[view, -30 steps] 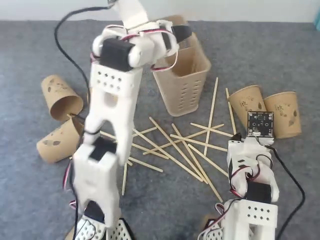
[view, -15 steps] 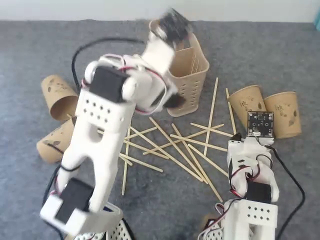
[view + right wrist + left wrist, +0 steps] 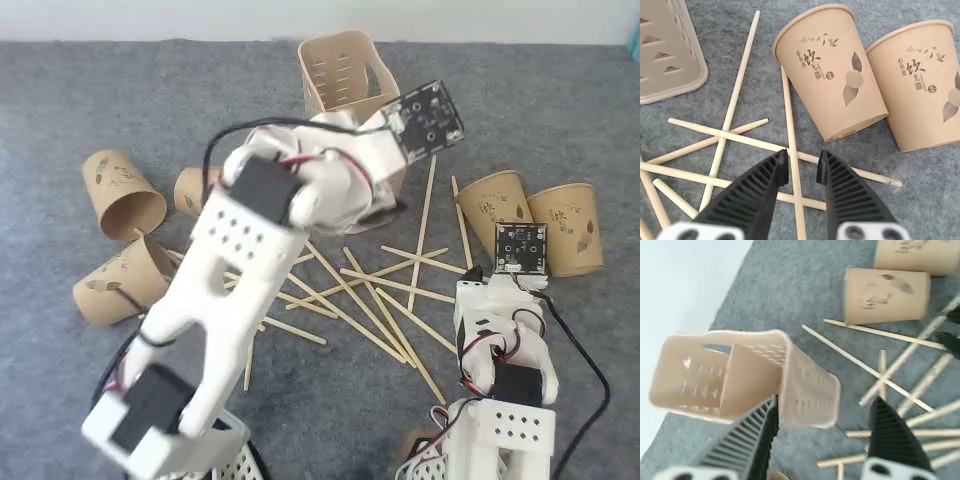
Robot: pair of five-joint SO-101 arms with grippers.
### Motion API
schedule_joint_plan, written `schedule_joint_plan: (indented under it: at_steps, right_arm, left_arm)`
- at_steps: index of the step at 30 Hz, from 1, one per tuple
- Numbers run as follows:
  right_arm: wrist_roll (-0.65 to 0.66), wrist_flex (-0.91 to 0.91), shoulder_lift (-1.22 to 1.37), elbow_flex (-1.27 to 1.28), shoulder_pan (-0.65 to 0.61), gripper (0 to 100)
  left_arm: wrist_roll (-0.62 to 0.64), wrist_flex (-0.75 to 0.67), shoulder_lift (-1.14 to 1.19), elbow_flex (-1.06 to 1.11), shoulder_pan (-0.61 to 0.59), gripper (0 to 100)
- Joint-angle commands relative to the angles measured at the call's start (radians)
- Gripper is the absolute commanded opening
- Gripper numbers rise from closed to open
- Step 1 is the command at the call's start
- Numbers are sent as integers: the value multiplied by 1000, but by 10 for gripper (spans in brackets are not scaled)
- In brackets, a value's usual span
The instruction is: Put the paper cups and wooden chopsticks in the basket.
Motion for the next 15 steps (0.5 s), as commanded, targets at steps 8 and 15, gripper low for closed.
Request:
schedule_joint_plan:
  at_steps: [8,15]
  right_arm:
    - [11,2,-25,-9,1,112]
    - [11,2,-25,-9,1,112]
  left_arm:
    - [-6,-124,189,-107,-81,254]
    - [130,-106,396,-269,-109,216]
